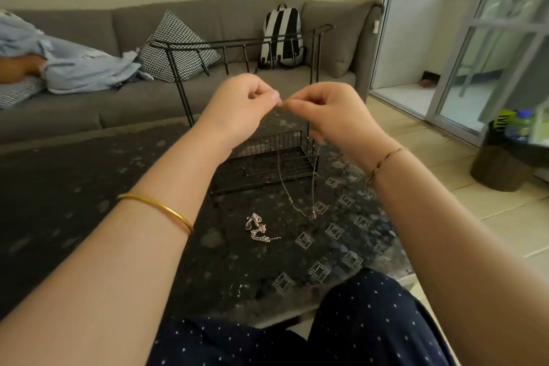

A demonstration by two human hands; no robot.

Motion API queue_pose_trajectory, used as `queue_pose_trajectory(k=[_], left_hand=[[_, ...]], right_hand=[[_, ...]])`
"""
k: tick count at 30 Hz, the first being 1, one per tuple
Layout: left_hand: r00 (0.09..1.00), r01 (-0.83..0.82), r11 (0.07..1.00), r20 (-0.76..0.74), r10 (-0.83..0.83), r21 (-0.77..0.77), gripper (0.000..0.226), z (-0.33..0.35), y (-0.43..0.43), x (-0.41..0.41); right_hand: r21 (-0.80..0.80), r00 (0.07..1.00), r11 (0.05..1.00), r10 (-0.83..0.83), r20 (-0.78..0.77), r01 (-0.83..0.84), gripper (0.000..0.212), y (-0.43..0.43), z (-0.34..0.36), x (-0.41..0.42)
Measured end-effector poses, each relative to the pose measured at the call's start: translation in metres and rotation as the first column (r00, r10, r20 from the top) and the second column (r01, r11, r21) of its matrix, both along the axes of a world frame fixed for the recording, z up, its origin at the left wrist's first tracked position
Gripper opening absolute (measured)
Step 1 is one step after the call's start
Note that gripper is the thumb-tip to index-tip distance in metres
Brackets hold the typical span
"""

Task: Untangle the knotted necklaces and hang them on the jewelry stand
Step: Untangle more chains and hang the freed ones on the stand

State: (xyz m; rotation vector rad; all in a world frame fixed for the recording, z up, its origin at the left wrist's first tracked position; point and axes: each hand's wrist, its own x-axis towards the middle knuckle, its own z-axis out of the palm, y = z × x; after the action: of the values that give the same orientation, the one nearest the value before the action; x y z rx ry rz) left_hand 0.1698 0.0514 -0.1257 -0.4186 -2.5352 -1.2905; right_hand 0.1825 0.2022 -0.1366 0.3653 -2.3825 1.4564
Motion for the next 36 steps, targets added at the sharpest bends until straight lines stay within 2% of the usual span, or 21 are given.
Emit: queue_pose_trajectory(k=[4, 10, 15, 21, 31, 33, 36], left_hand=[[0.986, 0.038, 0.988, 0.158, -0.062, 0.151, 0.019, 0.011, -0.004, 0.001], [0.982, -0.027, 0.987, 0.19, -0.003, 0.156, 0.007, 0.015, -0.022, -0.006], [0.983, -0.066, 0.983, 0.182, 0.035, 0.169, 0.009, 0.017, -0.041, -0.019], [0.975, -0.133, 0.966, 0.206, 0.087, 0.223, 0.009, 0.021, -0.068, -0.049], [0.969, -0.246, 0.948, 0.036, 0.244, 0.201, 0.016, 0.043, -0.088, -0.091], [0.965, -0.26, 0.943, 0.019, 0.262, 0.208, 0.019, 0.04, -0.089, -0.095], [0.959, -0.279, 0.939, 0.009, 0.283, 0.2, 0.021, 0.035, -0.09, -0.1]], right_hand=[[-0.098, 0.999, 0.995, 0.032, 0.027, -0.029, 0.013, -0.003, 0.011, 0.0], [-0.12, 0.997, 0.992, 0.042, 0.068, -0.033, 0.015, -0.01, 0.012, -0.008], [-0.006, 0.999, 0.999, 0.044, 0.016, -0.043, 0.007, -0.028, 0.013, -0.021], [0.098, 0.998, 0.994, 0.052, -0.034, -0.048, 0.008, -0.058, 0.021, -0.049], [0.261, 0.973, 0.944, -0.163, -0.161, 0.201, 0.014, -0.1, 0.045, -0.101], [0.307, 0.953, 0.913, -0.205, -0.223, 0.269, 0.016, -0.106, 0.045, -0.105], [0.434, 0.899, 0.809, -0.249, -0.359, 0.397, 0.017, -0.111, 0.043, -0.111]])
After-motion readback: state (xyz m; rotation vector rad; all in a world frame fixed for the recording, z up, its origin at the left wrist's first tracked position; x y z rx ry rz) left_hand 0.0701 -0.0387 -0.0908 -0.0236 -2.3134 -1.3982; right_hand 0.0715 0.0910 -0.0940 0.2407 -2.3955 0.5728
